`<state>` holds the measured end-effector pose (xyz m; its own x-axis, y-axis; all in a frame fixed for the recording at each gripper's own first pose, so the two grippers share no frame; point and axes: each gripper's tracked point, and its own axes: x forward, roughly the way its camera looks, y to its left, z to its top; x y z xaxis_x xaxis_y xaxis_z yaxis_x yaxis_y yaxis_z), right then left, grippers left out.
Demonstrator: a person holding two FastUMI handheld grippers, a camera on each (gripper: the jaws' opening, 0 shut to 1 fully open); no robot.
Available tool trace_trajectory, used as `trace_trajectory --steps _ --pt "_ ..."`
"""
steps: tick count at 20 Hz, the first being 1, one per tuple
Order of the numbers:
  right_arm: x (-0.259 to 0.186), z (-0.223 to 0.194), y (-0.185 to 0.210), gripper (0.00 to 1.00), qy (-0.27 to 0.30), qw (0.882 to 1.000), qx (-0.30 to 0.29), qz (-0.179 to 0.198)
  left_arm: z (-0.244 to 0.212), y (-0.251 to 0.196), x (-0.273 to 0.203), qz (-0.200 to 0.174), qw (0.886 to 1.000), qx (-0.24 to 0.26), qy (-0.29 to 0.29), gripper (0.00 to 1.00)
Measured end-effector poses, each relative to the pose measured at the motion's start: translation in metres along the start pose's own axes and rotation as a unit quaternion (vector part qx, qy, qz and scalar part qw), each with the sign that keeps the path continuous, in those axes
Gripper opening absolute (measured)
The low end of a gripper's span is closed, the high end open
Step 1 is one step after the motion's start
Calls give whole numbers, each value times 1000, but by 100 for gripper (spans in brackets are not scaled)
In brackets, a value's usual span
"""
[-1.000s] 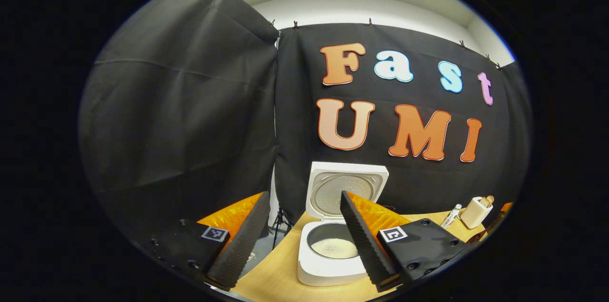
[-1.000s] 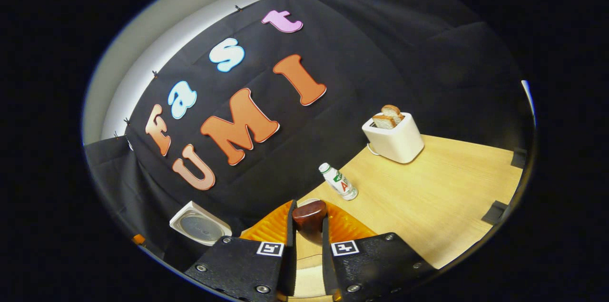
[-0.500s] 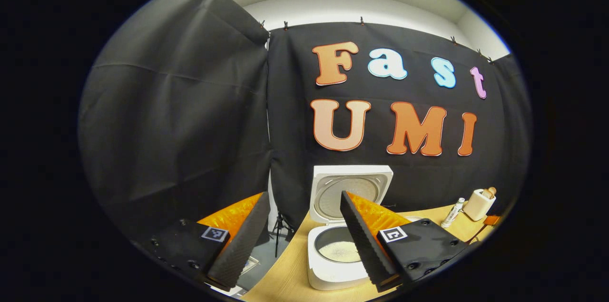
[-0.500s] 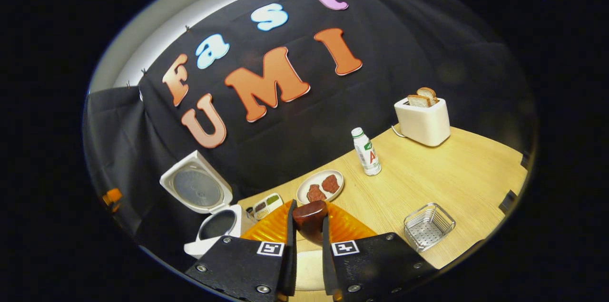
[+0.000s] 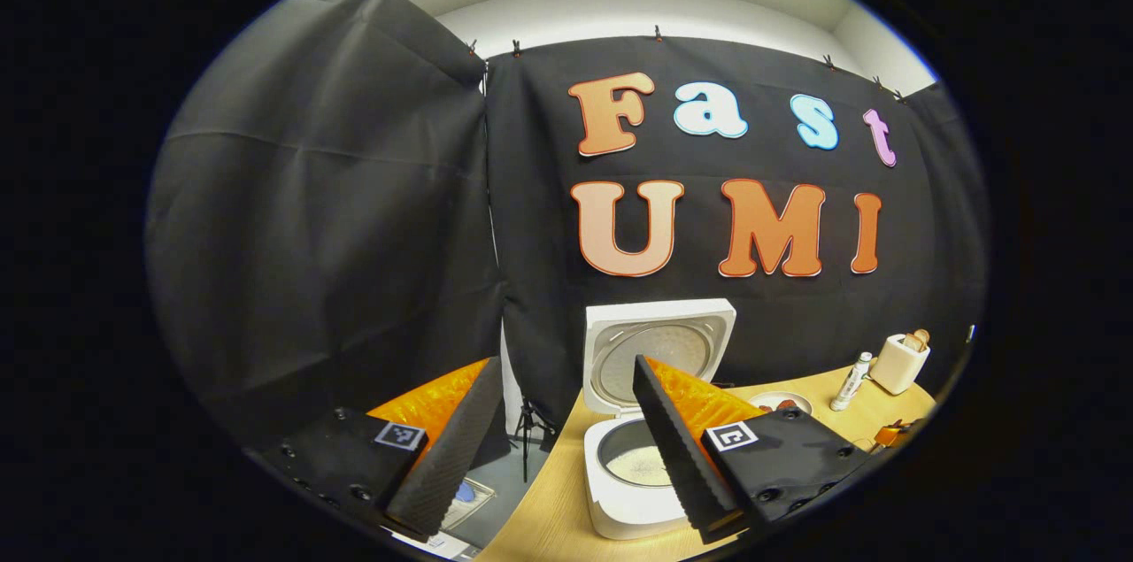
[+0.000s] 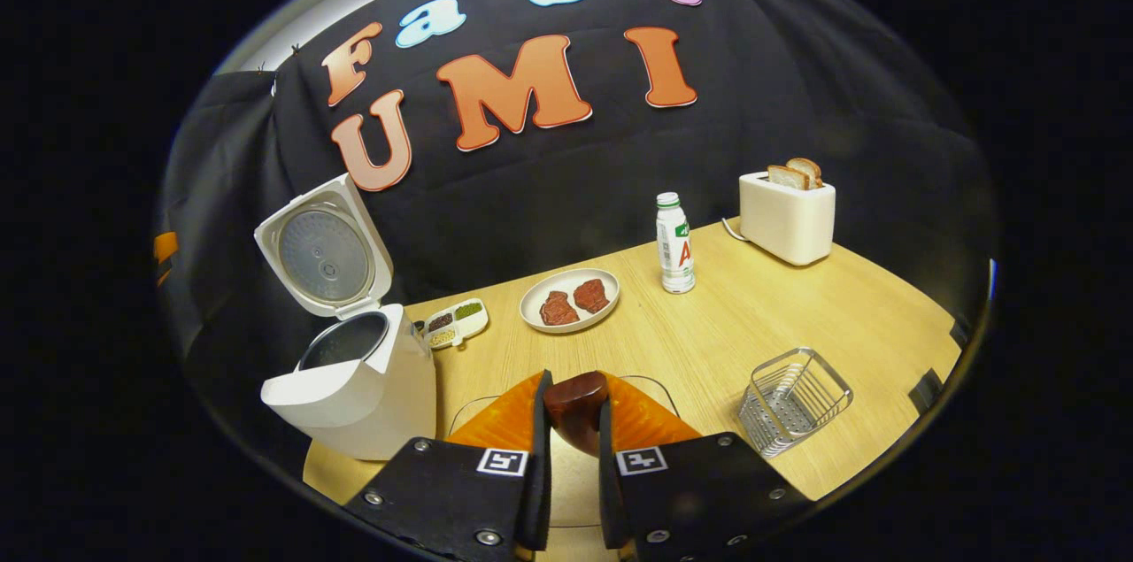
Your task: Close the left gripper, press the button to open the rice cooker; take a wooden spoon from the chopstick holder with the right hand, scoop a spoonful of rice and pour it into the rice cooker, then put the wooden spoon back into the chopstick holder.
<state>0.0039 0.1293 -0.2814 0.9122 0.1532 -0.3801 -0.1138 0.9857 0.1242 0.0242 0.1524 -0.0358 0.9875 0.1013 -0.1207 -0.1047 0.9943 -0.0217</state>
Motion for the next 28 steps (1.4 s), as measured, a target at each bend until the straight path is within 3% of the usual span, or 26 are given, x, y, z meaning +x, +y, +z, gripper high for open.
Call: trace_trajectory --steps 3,6,9,16,17,18,19,21,24,28 --pt "4 -10 3 22 10 994 109 25 -4 4 -1 2 1000 4 3 100" --pt "8 -13 -9 22 5 974 224 34 -9 6 -1 3 1000 2 8 100" --pt "13 -16 -19 22 8 954 296 48 -12 2 2 -2 1000 -10 11 100" --pt "27 -32 -43 22 6 883 467 52 -13 -8 2 -11 1000 -14 12 100" --pt "27 -34 -46 18 7 872 486 52 -12 -9 0 -12 1000 -13 13 100" --pt "27 -35 -49 22 9 860 508 52 -11 -9 -1 -12 1000 -12 12 100" --pt "24 -34 -52 17 8 851 522 54 -9 -8 -2 -11 1000 -12 10 100" --pt "19 -25 -57 22 -2 840 539 60 -7 -8 -1 -10 1000 -16 6 100" --pt "13 -8 -66 22 -16 838 542 64 -6 -10 -5 -15 1000 -15 5 100" --pt "7 20 -76 22 -36 822 563 75 -6 -9 -6 -13 1000 -14 4 100"
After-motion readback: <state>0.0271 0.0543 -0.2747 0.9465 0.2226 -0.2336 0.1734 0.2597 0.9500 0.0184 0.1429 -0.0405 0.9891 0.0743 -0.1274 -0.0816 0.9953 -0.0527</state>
